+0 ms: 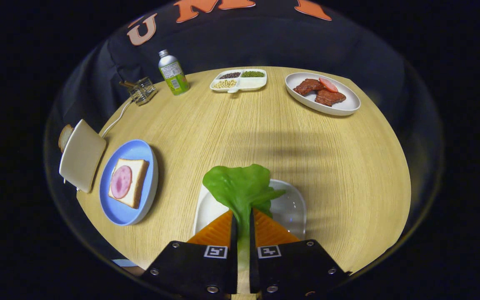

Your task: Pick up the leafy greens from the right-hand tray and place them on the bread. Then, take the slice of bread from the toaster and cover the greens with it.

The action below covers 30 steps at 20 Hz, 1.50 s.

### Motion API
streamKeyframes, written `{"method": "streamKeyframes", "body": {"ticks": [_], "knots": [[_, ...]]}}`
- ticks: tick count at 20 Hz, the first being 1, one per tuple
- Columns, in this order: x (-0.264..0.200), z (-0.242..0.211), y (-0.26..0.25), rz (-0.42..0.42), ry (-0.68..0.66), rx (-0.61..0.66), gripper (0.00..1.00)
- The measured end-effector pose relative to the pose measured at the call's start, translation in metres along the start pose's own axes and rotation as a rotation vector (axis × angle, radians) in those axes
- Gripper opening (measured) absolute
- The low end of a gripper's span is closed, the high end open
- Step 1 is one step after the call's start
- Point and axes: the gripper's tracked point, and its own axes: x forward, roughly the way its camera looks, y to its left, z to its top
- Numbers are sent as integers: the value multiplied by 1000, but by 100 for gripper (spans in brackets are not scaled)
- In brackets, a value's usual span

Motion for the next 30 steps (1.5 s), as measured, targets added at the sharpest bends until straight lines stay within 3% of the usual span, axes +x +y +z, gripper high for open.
{"method": "streamKeyframes", "body": {"ticks": [12,26,30], "knots": [[-35,32,74,114,-85,-62,12],[-22,41,194,249,-62,-156,12],[-8,42,214,248,-43,-162,12]]}}
